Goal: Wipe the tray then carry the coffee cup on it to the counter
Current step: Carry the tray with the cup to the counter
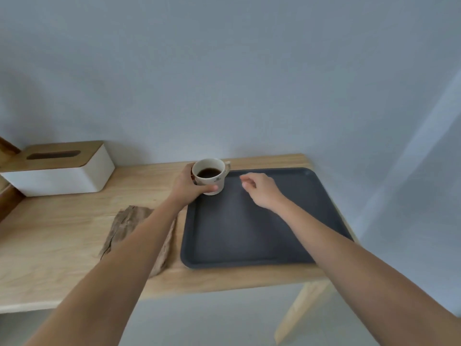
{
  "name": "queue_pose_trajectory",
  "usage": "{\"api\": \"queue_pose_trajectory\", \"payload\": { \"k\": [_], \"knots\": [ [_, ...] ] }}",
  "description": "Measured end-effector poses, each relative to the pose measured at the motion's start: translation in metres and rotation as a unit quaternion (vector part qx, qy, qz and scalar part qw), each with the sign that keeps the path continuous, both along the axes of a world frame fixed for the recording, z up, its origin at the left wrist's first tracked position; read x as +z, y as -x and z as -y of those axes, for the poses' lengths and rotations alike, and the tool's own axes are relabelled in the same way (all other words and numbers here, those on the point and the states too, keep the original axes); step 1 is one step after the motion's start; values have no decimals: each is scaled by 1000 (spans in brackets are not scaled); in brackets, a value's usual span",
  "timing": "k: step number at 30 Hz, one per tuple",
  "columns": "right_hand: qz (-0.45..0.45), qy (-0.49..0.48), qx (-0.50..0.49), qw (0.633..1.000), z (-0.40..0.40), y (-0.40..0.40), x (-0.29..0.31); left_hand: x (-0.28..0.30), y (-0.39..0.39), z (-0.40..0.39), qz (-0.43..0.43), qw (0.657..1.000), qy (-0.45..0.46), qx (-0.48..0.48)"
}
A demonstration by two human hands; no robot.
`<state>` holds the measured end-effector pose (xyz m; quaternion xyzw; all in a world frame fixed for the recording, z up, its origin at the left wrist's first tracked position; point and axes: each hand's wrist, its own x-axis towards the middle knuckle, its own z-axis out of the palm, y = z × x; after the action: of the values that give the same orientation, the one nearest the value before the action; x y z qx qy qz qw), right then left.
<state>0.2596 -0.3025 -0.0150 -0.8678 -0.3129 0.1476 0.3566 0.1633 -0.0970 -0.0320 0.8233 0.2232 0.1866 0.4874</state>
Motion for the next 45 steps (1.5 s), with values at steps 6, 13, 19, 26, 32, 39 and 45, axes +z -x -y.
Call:
{"api": "queue_pose_trajectory", "payload": {
  "k": [6,13,19,26,32,39,45],
  "knots": [
    [-88,-48,18,995,-23,2,2,1,-1,15,5,1000,-19,18],
    [-84,-80,14,993,19,-1,-1,-3,1,54,-3,1000,-23,12],
    [-95,-126,-16,987,62,-9,-12,-12,-5,94,2,1000,13,-5],
    [-33,-78,1,996,93,-11,-13,-6,0,108,-65,994,51,-73],
    [225,126,-117,959,148,-23,-36,-5,36,66,-187,944,-264,70],
    [190,180,-187,947,163,-7,-39,-22,46,55,-213,924,-301,99],
    [187,172,-235,938,185,-3,-39,-23,26,53,-174,938,-294,60]
  ]
}}
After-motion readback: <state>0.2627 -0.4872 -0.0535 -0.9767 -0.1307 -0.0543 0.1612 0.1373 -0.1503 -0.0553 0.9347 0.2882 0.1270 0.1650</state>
